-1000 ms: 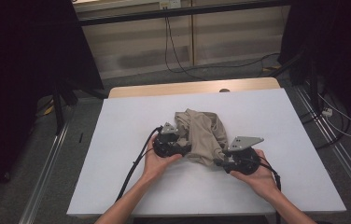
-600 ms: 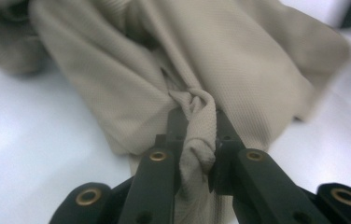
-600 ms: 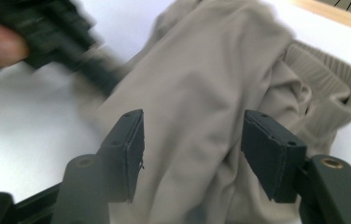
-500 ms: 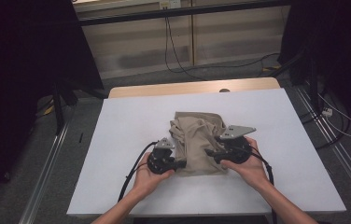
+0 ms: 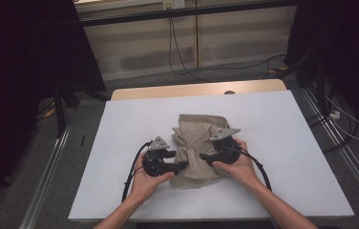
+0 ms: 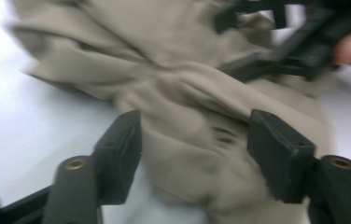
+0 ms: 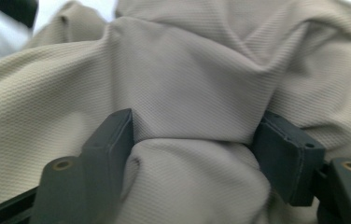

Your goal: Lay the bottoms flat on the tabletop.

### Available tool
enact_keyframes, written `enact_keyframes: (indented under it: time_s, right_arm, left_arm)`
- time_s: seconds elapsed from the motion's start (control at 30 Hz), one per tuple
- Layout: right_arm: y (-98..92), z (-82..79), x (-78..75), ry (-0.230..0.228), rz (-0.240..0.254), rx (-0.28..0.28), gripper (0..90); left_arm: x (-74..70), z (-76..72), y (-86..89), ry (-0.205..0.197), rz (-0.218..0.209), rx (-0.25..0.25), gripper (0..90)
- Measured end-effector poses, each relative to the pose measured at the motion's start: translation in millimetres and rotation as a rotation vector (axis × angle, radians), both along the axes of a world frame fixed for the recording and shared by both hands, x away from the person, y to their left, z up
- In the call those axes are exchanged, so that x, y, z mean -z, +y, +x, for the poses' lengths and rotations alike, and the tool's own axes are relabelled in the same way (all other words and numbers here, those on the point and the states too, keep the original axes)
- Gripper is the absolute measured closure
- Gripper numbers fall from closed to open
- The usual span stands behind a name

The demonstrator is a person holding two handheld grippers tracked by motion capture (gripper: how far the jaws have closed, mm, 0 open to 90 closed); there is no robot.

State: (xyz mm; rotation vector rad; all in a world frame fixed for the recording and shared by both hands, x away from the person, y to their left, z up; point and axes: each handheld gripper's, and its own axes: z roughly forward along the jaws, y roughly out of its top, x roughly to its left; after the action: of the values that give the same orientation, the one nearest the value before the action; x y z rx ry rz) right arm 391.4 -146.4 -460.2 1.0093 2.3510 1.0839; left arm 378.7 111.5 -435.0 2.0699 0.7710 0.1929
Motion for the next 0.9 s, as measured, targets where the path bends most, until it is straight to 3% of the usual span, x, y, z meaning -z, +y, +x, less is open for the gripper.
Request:
enact_keyframes:
  time_s: [0.07, 0.13, 0.17, 0.23, 0.3, 0.37, 0.4, 0.47, 0.5, 0.53, 0.57, 0.6, 0.73, 0.9]
  right_arm:
    - [-4.0, -0.6, -3.3, -0.019, -0.033, 0.042, 27.9]
    - [-11.5, 2.8, -1.3, 0.002, -0.014, 0.054, 24.5]
    - [-14.1, 5.1, 1.5, 0.014, -0.009, 0.062, 22.5]
    - [-15.2, 8.4, 7.3, 0.03, 0.016, 0.074, 19.1]
    - [-12.6, 9.1, 7.4, 0.029, 0.01, 0.078, 19.6]
    - [-13.1, 9.6, 6.7, 0.04, 0.011, 0.074, 22.0]
    - [-13.6, 9.4, 6.1, 0.043, 0.009, 0.072, 25.8]
    - [-13.5, 7.1, 4.8, 0.046, 0.017, 0.049, 43.6]
    - [-12.6, 5.5, 3.8, 0.054, 0.025, 0.028, 53.7]
    - [-11.2, 3.6, 2.5, 0.064, 0.029, 0.01, 62.9]
    - [-10.5, 2.7, 1.9, 0.064, 0.025, 0.002, 69.3]
    - [-10.4, 1.7, 1.2, 0.077, 0.031, -0.014, 76.1]
    - [-13.2, -2.3, 0.5, 0.08, 0.036, -0.032, 82.4]
    - [-16.4, -18.0, -3.0, 0.073, 0.025, -0.085, 83.0]
  left_arm:
    - [0.8, 6.8, -1.5, -0.038, 0.032, -0.033, 33.6]
    - [2.8, 16.1, -9.1, -0.121, 0.141, -0.04, 30.7]
    - [4.2, 21.7, -12.2, -0.131, 0.157, -0.037, 31.4]
    - [7.4, 33.7, -17.7, -0.102, 0.133, -0.039, 31.6]
    - [13.5, 42.9, -25.4, -0.072, 0.105, -0.031, 31.4]
    - [20.4, 47.0, -34.8, -0.045, 0.123, -0.032, 31.0]
    - [24.7, 47.8, -38.6, -0.032, 0.118, -0.032, 31.5]
    - [28.1, 48.9, -40.4, 0.003, 0.081, -0.036, 35.4]
    - [28.0, 49.1, -39.5, 0.037, 0.058, -0.03, 44.1]
    - [26.8, 48.5, -38.4, 0.05, 0.062, -0.024, 50.3]
    - [26.4, 46.0, -36.2, 0.073, 0.046, 0.005, 61.9]
    - [26.1, 43.0, -35.8, 0.056, 0.063, 0.002, 75.0]
    - [22.2, 31.8, -33.2, 0.038, 0.112, 0.033, 79.5]
    - [19.7, 4.8, -22.1, 0.073, 0.107, 0.099, 80.3]
